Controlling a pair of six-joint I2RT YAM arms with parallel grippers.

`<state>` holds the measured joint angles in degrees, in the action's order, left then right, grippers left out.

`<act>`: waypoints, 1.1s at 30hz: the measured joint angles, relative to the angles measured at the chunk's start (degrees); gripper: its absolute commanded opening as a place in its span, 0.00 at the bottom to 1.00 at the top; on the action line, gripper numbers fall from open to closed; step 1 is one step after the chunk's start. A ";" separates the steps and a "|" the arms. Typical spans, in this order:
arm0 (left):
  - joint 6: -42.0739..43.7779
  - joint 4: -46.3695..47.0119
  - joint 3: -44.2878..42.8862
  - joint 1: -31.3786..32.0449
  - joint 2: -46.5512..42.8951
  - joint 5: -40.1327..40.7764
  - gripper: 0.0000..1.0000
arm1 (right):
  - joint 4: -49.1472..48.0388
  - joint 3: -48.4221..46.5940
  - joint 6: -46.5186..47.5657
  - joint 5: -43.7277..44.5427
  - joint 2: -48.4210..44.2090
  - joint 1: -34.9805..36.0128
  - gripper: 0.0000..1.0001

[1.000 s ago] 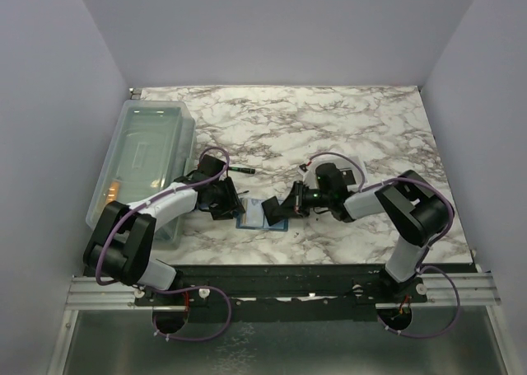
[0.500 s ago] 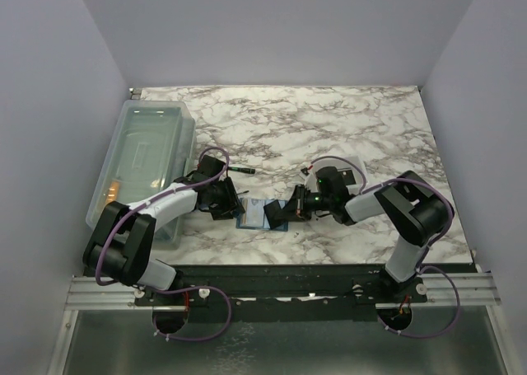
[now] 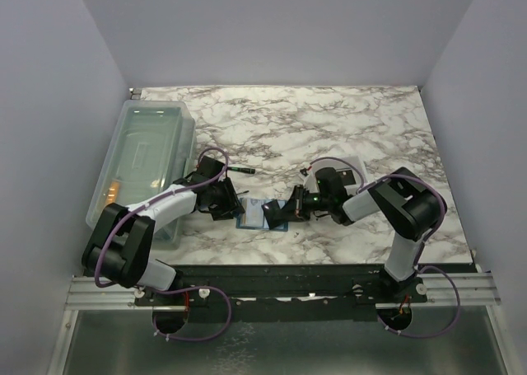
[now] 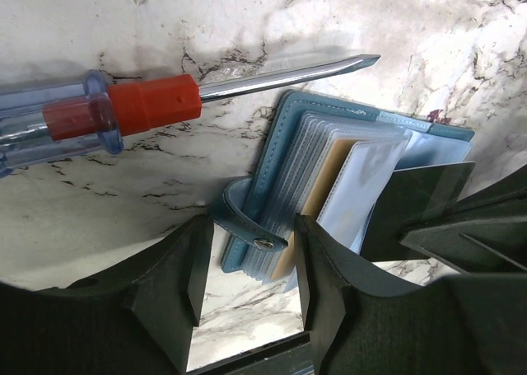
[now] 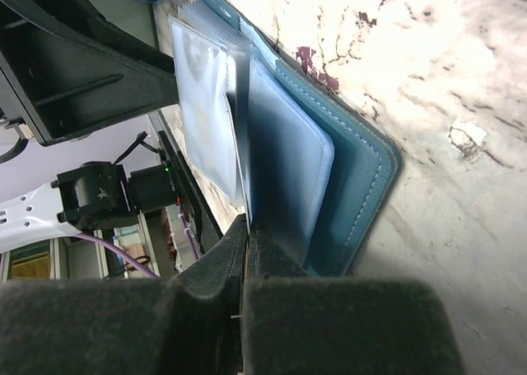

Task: Put the credit cards into the card holder
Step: Insert the credit card into the card holder.

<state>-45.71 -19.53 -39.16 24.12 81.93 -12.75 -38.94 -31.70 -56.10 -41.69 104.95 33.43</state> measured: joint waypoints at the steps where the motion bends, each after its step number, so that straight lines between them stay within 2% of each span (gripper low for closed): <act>1: -0.09 0.07 0.04 0.00 -0.02 0.02 0.50 | 0.00 -0.20 -0.02 -0.02 0.17 0.00 0.00; 15: -0.59 0.68 0.66 0.02 -0.74 0.07 0.53 | -0.87 -0.96 -1.09 -0.42 0.70 0.13 0.00; 22: -1.09 0.92 1.09 0.26 -1.64 0.00 0.59 | -2.67 -0.72 -2.60 -0.76 1.22 0.26 0.00; 33: -1.20 -5.79 0.74 0.37 -4.26 1.64 0.62 | -5.62 1.09 -2.95 -1.25 1.81 0.28 0.00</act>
<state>-46.92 -25.32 -38.41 24.49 77.67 -11.11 -44.56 -30.61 -59.05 -42.94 106.76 33.71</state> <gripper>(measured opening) 0.604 0.003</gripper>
